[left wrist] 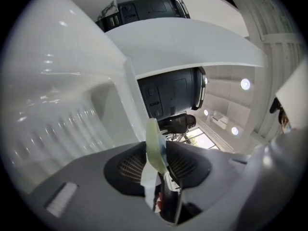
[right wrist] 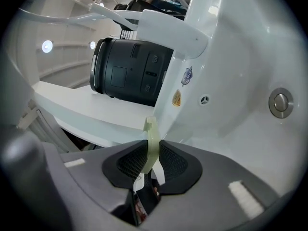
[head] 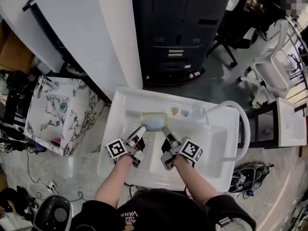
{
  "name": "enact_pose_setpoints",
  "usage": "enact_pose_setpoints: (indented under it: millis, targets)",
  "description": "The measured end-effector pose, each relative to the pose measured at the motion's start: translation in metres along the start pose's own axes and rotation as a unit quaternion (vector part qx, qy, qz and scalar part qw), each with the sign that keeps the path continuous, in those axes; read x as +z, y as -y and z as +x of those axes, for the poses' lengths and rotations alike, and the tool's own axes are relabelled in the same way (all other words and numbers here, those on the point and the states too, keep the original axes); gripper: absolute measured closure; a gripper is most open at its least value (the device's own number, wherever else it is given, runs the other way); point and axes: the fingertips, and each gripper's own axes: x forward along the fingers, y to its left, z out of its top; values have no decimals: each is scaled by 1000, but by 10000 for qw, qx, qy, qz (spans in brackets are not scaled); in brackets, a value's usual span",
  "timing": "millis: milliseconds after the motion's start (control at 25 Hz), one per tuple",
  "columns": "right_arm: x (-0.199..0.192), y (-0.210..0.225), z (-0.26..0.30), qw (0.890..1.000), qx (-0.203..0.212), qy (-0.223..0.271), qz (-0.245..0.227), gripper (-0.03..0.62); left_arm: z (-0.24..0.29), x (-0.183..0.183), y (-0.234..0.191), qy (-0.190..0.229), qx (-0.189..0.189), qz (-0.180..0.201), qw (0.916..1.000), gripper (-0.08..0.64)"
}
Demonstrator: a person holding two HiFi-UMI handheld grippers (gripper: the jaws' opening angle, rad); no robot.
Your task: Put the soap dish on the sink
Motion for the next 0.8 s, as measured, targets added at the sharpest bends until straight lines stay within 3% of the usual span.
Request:
enact_pose_setpoints:
  millis: [480, 600, 800]
  targets:
    - [11, 24, 26, 9998, -152, 14, 114, 520, 18, 12, -33, 183, 258, -201, 9993, 397]
    - [12, 27, 29, 9997, -202, 39, 165, 520, 19, 13, -42, 173, 480, -229, 9984, 397]
    - [17, 31, 35, 9994, -247, 94, 211, 520, 27, 18, -44, 195, 431, -323, 9984, 397]
